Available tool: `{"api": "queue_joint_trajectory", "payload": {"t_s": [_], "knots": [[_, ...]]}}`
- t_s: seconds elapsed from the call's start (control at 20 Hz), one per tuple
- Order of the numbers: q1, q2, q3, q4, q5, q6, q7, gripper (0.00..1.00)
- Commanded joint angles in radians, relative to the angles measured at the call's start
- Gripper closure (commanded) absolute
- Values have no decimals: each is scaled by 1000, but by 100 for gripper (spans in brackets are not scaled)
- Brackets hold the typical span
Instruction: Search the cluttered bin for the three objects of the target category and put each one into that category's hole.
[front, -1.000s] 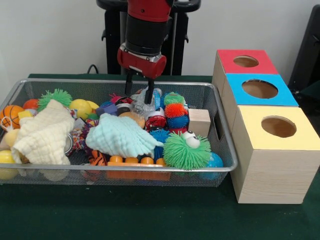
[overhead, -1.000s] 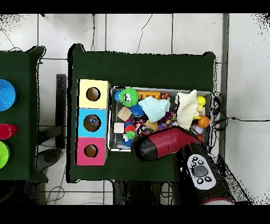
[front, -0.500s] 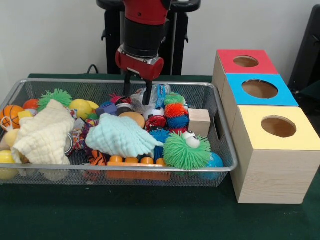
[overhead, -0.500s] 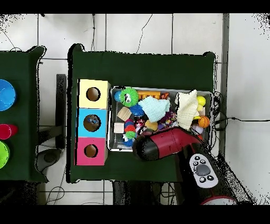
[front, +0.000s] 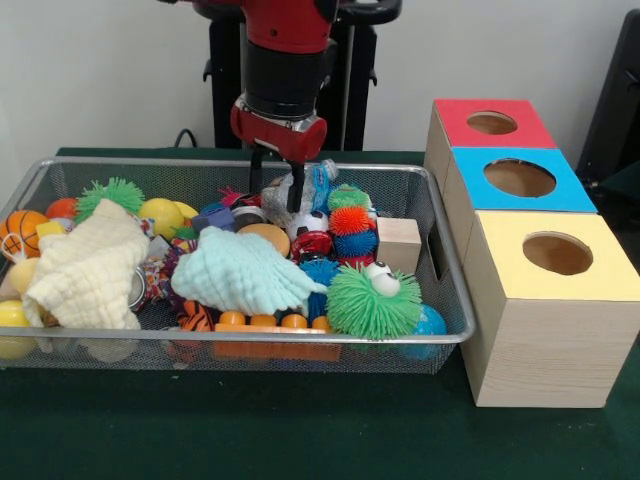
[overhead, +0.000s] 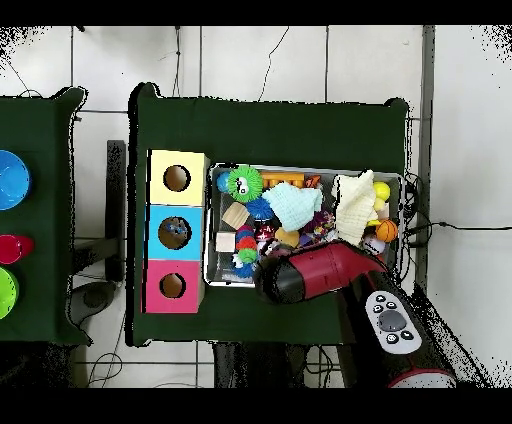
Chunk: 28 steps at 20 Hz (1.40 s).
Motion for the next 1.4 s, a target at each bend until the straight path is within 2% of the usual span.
{"api": "queue_joint_trajectory", "payload": {"t_s": [0.05,0.4,0.85,1.0,1.2,1.4], "knots": [[-34,48,117,69,43,55,-132,0],[-9,-47,114,110,125,124,-87,0],[-28,-154,161,186,222,181,-127,0],[-23,-143,152,182,207,163,-121,0],[-24,-87,137,149,168,125,-122,0],[-10,-73,116,128,147,112,-109,0]]}}
